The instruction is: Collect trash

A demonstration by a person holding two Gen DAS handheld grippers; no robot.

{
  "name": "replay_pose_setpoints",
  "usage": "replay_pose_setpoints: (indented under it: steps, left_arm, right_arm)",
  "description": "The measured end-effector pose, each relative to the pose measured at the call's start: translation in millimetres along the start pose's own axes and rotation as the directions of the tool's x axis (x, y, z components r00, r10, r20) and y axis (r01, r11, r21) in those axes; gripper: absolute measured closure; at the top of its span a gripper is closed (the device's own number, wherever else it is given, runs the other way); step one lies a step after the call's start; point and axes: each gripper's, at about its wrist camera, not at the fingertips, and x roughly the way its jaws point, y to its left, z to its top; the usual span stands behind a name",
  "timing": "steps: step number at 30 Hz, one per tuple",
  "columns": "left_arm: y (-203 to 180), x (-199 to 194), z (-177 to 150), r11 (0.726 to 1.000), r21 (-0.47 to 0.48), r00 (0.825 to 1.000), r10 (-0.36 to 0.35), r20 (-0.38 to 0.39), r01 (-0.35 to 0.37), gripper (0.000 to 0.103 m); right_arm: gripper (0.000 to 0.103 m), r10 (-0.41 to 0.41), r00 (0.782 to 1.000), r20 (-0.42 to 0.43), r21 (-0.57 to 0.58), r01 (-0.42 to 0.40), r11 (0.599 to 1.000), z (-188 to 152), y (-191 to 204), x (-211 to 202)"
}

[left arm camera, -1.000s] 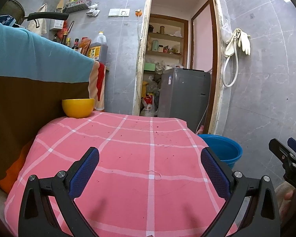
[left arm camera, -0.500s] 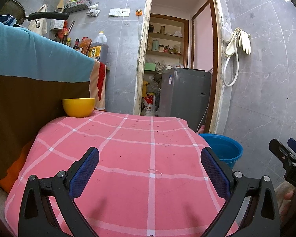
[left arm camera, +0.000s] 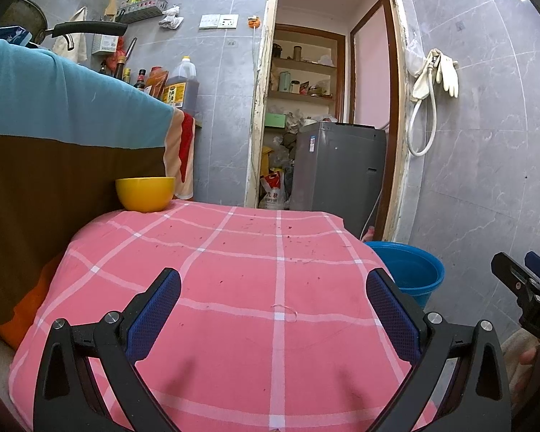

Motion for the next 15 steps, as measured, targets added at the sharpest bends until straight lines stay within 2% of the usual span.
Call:
replay_pose_setpoints:
  steps: [15]
  left_arm:
    - [-0.8,-2.0,-1.2,1.000,0.002,1.000,0.003,0.003,-0.003,0.002]
  right_arm:
    - [0.000,0.000,1.000,-0.001,0.003,0.000,1.000,0.4,1.4,-0.4]
